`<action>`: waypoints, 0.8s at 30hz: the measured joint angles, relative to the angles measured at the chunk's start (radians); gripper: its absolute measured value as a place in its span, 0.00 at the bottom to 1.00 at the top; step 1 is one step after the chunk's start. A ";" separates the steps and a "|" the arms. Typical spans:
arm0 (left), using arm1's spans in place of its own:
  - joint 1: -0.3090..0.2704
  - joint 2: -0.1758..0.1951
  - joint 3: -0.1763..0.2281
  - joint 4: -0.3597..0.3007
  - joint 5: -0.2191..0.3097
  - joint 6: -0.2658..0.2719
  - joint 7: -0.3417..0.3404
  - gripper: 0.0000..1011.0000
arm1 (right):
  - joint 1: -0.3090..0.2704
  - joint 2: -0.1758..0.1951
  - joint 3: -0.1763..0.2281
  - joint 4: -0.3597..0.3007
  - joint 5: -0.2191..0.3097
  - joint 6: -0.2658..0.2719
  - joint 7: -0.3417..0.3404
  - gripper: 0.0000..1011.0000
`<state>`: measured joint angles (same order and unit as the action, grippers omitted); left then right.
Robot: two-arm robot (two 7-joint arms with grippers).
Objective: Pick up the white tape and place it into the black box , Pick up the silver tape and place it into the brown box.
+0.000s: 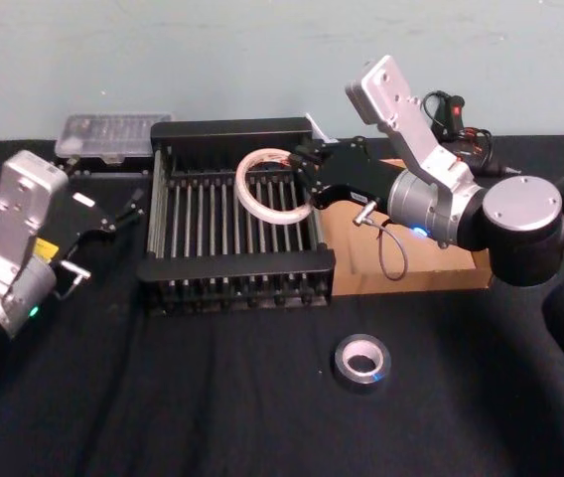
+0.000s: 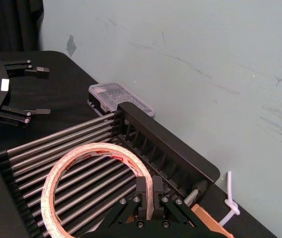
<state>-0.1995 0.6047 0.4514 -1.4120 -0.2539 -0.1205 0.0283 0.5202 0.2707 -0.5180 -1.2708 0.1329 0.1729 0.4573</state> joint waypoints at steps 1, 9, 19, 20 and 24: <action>0.000 0.000 0.000 0.000 0.000 0.000 0.000 0.99 | -0.001 0.001 0.000 0.000 0.000 0.000 0.000 0.08; 0.000 0.000 0.000 0.000 0.000 0.000 0.000 0.99 | -0.002 0.002 0.001 -0.002 0.001 0.000 -0.001 0.15; 0.000 0.000 0.000 0.000 0.000 0.000 0.000 0.99 | -0.003 0.003 0.002 -0.004 0.002 0.001 -0.001 0.45; 0.000 0.000 0.000 0.000 0.000 0.000 0.000 0.99 | -0.003 0.003 0.002 -0.004 0.002 0.001 -0.001 0.49; 0.000 0.000 0.000 0.000 0.000 0.000 0.000 0.99 | -0.003 0.004 0.002 -0.004 0.002 0.001 -0.001 0.61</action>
<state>-0.1995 0.6047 0.4514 -1.4119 -0.2539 -0.1205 0.0283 0.5170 0.2743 -0.5161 -1.2750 0.1352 0.1740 0.4564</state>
